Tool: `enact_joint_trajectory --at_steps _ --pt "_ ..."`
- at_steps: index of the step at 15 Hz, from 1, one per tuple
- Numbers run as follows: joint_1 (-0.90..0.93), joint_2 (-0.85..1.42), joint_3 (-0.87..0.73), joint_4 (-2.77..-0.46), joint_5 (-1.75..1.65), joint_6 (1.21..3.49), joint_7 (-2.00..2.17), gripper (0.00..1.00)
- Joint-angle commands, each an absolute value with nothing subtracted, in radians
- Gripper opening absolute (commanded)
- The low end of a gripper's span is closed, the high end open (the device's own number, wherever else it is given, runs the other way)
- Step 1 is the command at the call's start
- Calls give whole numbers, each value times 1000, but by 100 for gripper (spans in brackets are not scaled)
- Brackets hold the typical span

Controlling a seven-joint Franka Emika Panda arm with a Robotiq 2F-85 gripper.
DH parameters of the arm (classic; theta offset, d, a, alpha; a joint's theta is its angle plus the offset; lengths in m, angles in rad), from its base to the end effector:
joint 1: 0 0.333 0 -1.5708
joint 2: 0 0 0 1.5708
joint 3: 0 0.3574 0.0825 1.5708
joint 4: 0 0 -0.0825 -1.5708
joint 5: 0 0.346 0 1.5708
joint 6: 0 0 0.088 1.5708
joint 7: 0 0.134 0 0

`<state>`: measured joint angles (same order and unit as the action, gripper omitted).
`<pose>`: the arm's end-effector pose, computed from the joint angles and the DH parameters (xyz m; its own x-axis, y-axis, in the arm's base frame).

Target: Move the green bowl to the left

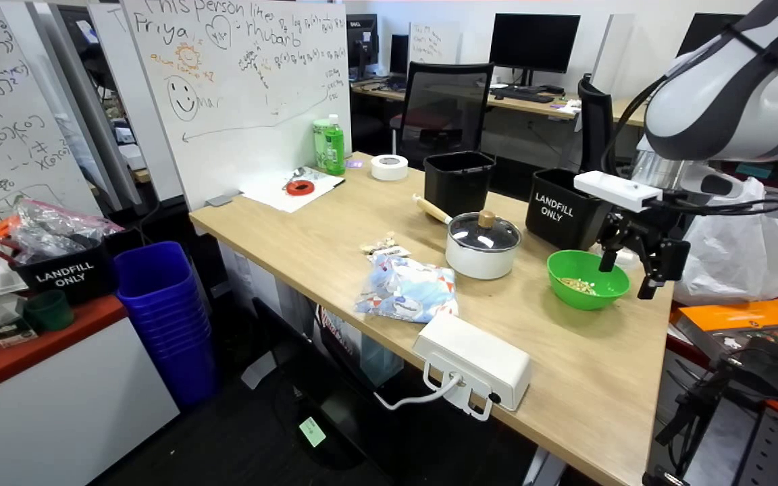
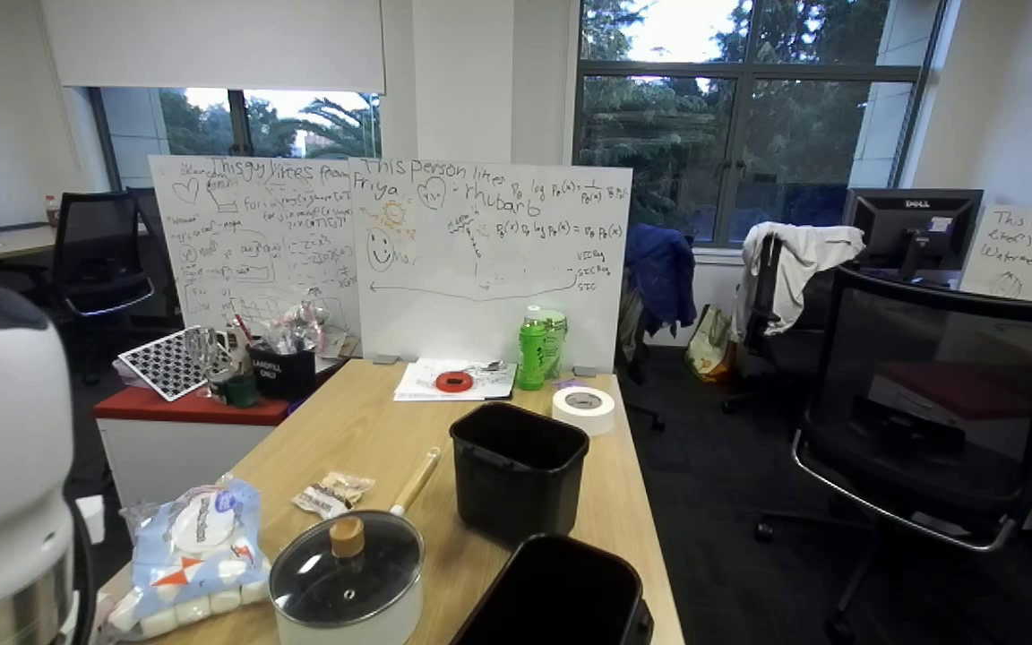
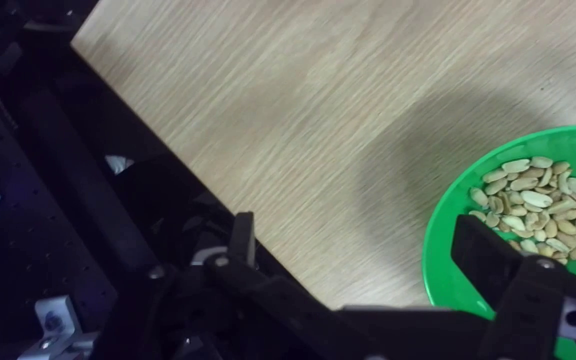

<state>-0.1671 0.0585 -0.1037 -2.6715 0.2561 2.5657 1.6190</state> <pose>0.3681 -0.1028 0.2544 -0.5238 -0.8474 -0.0871 -0.8452 0.5042 0.1773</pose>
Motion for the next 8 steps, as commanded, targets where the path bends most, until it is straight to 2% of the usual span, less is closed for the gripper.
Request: enact_joint_trajectory --at_steps 1,4,8 --pt "-141 139 -93 -2691 471 2793 1597 100" --pt "-148 219 -43 -2686 620 2988 1574 100" --pt "-134 330 -27 -2677 636 3179 1602 100"
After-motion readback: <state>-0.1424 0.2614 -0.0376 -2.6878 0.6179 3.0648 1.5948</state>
